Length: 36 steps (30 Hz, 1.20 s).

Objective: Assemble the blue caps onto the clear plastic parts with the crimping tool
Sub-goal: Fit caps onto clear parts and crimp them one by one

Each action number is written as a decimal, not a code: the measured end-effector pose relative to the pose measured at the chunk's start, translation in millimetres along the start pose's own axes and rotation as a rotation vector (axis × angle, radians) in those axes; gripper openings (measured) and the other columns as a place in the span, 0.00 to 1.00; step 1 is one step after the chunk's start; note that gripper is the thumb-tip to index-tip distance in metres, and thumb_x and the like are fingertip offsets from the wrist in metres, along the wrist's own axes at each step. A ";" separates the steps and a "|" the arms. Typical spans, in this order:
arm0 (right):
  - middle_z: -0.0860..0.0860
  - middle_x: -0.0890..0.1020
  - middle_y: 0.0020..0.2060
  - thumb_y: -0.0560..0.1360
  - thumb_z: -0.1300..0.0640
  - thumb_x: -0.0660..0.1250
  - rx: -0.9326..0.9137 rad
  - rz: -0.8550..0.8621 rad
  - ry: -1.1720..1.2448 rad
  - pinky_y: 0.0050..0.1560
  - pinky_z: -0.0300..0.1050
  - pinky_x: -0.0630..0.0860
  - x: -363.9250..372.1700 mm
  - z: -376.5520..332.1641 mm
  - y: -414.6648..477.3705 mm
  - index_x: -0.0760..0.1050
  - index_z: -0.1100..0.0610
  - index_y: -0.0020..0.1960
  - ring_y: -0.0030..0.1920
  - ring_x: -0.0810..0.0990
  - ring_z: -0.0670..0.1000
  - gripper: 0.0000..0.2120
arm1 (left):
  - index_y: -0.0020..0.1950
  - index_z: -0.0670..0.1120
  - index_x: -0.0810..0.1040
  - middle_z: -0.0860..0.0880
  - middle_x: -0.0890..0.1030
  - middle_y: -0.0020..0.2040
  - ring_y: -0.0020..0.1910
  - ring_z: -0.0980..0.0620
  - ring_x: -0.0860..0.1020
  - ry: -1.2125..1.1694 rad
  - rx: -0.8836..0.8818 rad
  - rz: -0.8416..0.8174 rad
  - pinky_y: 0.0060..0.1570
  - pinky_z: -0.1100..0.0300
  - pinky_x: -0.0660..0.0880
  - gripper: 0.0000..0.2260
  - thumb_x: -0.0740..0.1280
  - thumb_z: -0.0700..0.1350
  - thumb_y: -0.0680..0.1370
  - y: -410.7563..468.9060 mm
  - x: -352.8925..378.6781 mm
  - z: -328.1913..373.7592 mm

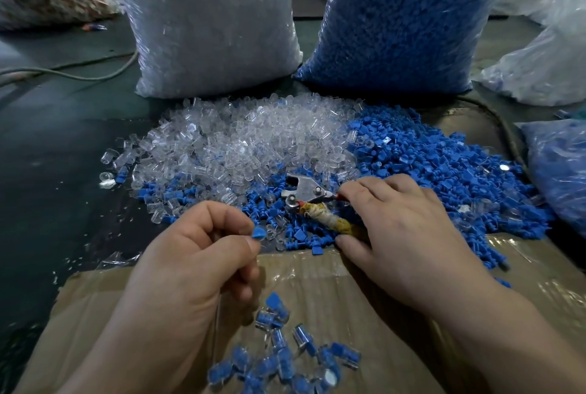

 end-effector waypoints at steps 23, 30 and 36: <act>0.47 0.80 0.50 0.69 0.43 0.61 -0.240 0.253 0.282 0.48 0.48 0.78 -39.2 -20.5 -31.5 0.76 0.54 0.62 0.49 0.79 0.50 0.26 | 0.44 0.58 0.81 0.49 0.82 0.34 0.31 0.53 0.81 0.434 0.311 0.034 0.29 0.62 0.77 0.05 0.75 0.51 0.71 2.3 -16.6 13.2; 0.45 0.80 0.53 0.68 0.41 0.60 -0.262 0.187 0.189 0.52 0.39 0.68 -33.3 -22.6 -30.3 0.75 0.52 0.64 0.51 0.78 0.48 0.28 | 0.47 0.58 0.80 0.50 0.82 0.37 0.34 0.52 0.81 0.516 0.380 0.001 0.34 0.53 0.79 0.07 0.70 0.51 0.69 -1.4 -13.4 17.9; 0.43 0.79 0.54 0.69 0.39 0.59 -0.285 0.168 0.199 0.53 0.40 0.68 -31.1 -23.5 -29.3 0.74 0.50 0.65 0.52 0.77 0.47 0.28 | 0.50 0.57 0.80 0.47 0.82 0.39 0.36 0.42 0.80 0.551 0.435 -0.010 0.37 0.35 0.80 0.13 0.68 0.59 0.68 -7.0 -9.3 24.6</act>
Point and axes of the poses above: each hand's wrist, its own y-axis towards the middle knuckle, its own x-axis out of the palm, z = x × y, the point moved 7 cm from there along y, towards the middle knuckle
